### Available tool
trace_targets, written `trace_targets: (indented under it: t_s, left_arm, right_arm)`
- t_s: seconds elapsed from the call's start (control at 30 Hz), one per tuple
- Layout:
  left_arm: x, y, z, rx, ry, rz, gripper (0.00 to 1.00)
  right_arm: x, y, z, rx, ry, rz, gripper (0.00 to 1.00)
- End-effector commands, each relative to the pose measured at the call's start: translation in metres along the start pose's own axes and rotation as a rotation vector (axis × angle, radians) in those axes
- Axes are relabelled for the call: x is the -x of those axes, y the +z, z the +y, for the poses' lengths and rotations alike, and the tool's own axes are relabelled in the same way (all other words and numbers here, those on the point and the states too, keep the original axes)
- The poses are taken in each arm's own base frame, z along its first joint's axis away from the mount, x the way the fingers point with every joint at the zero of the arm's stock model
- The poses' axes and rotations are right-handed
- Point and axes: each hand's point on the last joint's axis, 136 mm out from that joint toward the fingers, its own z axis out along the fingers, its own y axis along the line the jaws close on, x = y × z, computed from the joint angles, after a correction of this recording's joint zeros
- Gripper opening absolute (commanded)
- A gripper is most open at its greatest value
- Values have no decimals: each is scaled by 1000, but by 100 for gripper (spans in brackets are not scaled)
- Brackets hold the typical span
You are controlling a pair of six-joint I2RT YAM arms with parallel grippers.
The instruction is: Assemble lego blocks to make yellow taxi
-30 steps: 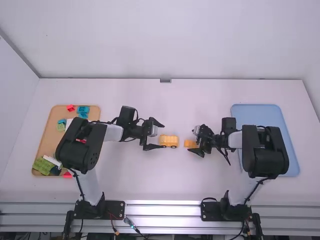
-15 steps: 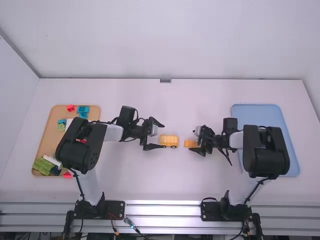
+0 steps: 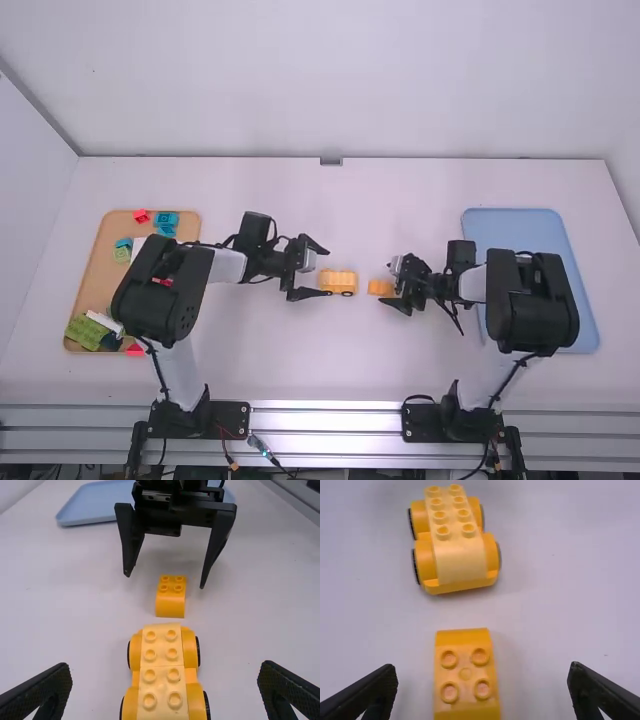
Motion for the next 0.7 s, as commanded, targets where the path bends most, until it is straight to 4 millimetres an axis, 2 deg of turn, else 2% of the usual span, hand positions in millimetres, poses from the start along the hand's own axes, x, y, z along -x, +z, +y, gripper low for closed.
trace_targets:
  t_s: [0.0,0.13,0.3,0.5,0.6,0.67]
  left_arm:
    - [2,3,-8,-30,-16,-25,99]
    - [1,3,-9,-31,-20,-24,99]
    - [2,4,-10,-36,-21,-23,99]
    - [1,3,-9,-32,-23,-23,99]
    - [1,3,-10,-35,-26,-22,99]
    - [1,4,-11,-38,-29,-20,99]
  right_arm:
    - [-10,4,3,26,65,-41,92]
    - [-4,2,2,66,71,-148,92]
    - [-3,-2,7,92,31,-158,78]
    - [-5,4,12,109,19,-130,69]
    - [-8,10,15,129,4,-87,59]
    - [-7,13,17,137,-5,-79,47]
